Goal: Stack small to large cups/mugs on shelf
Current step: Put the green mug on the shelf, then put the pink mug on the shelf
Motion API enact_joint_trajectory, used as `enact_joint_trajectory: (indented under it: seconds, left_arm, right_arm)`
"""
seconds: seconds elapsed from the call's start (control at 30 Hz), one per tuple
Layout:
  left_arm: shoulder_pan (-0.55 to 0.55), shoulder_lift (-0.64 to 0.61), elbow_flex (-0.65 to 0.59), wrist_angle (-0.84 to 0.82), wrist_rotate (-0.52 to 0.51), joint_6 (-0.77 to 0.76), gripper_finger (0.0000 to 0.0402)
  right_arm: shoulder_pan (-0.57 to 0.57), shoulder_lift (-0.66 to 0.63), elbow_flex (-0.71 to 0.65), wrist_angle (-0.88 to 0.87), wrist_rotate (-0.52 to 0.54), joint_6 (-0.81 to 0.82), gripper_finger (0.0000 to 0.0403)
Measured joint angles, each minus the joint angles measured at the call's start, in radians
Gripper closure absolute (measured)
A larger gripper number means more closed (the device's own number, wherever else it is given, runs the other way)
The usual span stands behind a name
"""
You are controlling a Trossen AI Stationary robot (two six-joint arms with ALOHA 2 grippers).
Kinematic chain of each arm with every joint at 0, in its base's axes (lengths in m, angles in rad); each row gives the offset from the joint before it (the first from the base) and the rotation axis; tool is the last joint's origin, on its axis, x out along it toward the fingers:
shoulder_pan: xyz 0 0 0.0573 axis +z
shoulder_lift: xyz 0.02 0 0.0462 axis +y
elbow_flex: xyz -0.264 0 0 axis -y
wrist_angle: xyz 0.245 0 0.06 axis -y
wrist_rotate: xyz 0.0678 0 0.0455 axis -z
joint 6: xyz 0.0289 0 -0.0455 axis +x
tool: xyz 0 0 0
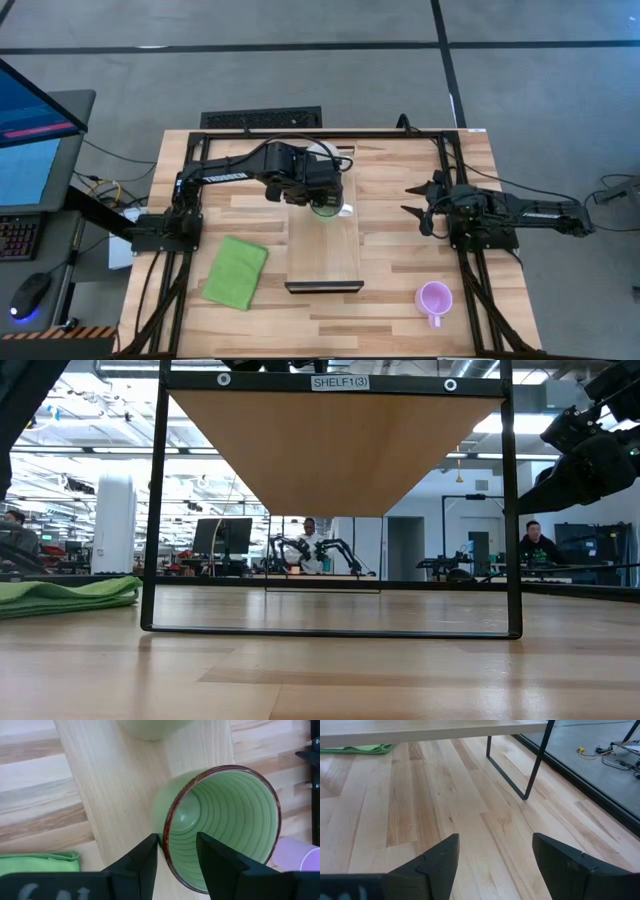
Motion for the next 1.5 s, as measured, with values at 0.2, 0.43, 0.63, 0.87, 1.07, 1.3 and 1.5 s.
enact_joint_trajectory:
  seconds: [0.2,0.43,0.63,0.87,1.07,1.3,1.5]
  left_arm:
    - [0.0,-0.004,-0.001,0.0,0.006,-0.003,0.0276]
    - [0.0,-0.022,0.0,0.001,0.003,-0.019,0.0276]
    - [-0.001,-0.026,0.0,0.001,-0.002,-0.028,0.0276]
    - [-0.001,-0.026,-0.001,0.001,0.005,-0.043,0.0276]
    - [-0.001,-0.038,-0.001,0.0,0.0,-0.022,0.0276]
    - [-0.011,-0.101,-0.001,0.0,-0.07,0.056,0.0276]
    - [-0.05,-0.171,-0.001,0.0,-0.375,0.305,0.0276]
  right_arm:
    - [0.0,0.0,0.0,0.0,0.0,0.0,0.0127]
    - [0.0,0.0,0.0,0.0,0.0,-0.001,0.0127]
    - [0.0,0.0,0.0,0.0,0.0,-0.001,0.0127]
    - [0.0,0.0,0.0,0.0,-0.02,-0.003,0.0127]
    - [0.0,0.0,0.0,0.0,-0.026,-0.004,0.0127]
    - [0.0,0.0,0.0,0.0,-0.026,-0.004,0.0127]
    - [0.0,0.0,0.0,0.0,-0.026,-0.004,0.0127]
